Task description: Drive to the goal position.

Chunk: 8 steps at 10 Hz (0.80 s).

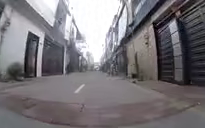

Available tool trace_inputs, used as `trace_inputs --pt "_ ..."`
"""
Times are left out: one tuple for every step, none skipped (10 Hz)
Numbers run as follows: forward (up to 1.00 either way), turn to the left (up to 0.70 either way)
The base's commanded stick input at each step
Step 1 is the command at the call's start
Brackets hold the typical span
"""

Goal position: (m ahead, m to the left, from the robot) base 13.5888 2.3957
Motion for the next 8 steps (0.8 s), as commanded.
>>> trace_inputs --pt "0.70 0.00" --pt "0.70 0.00" --pt "0.70 -0.07" --pt "0.70 -0.14" --pt "0.70 -0.18" --pt "0.70 -0.19" --pt "0.70 -0.20" --pt "0.70 -0.19"
